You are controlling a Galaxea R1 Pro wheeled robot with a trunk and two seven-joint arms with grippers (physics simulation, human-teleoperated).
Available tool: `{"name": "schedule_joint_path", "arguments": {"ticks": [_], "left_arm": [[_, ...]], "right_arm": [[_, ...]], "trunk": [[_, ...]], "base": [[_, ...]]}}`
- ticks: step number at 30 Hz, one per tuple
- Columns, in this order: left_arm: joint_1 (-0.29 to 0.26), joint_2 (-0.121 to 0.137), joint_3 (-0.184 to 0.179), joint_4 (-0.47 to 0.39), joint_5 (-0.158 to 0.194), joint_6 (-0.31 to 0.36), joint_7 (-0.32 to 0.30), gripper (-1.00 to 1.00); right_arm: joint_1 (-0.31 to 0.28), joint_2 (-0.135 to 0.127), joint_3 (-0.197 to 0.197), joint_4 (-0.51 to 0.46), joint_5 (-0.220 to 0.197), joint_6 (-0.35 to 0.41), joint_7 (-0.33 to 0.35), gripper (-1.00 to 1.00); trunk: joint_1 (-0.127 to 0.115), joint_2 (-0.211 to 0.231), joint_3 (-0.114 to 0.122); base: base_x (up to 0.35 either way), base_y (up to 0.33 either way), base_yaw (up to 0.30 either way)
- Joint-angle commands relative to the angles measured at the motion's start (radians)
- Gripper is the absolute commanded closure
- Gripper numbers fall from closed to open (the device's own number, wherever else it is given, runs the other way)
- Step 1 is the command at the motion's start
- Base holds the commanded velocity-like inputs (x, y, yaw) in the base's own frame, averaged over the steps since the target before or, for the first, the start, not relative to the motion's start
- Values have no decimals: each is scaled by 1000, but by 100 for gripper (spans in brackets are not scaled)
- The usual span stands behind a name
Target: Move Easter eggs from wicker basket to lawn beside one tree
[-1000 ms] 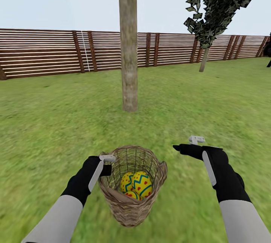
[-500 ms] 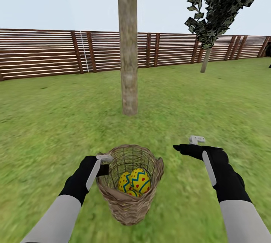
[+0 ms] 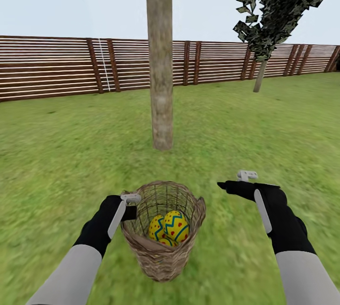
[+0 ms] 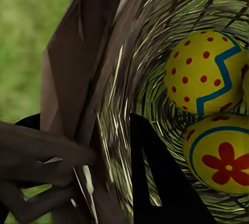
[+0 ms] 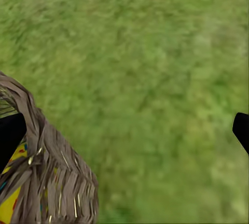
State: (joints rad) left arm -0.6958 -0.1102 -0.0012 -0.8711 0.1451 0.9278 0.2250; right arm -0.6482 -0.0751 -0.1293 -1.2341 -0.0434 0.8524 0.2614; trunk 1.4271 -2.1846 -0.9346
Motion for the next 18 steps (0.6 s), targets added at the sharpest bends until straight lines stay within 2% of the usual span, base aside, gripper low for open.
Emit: {"name": "schedule_joint_path", "arguments": {"ticks": [1, 13, 18], "left_arm": [[-1, 0, 0, -2, 19, 2, 10, 100], [-1, 0, 0, -6, 19, 2, 10, 100], [-1, 0, 0, -6, 19, 2, 10, 100]], "right_arm": [[-1, 0, -1, -1, -4, 5, 1, -100], [-1, 1, -1, 1, -3, 5, 3, -100], [-1, 2, -1, 1, -3, 5, -1, -100]], "trunk": [[0, 0, -1], [0, 0, -1], [0, 0, -8]], "base": [[323, 0, 0], [309, 0, 0], [299, 0, 0]]}}
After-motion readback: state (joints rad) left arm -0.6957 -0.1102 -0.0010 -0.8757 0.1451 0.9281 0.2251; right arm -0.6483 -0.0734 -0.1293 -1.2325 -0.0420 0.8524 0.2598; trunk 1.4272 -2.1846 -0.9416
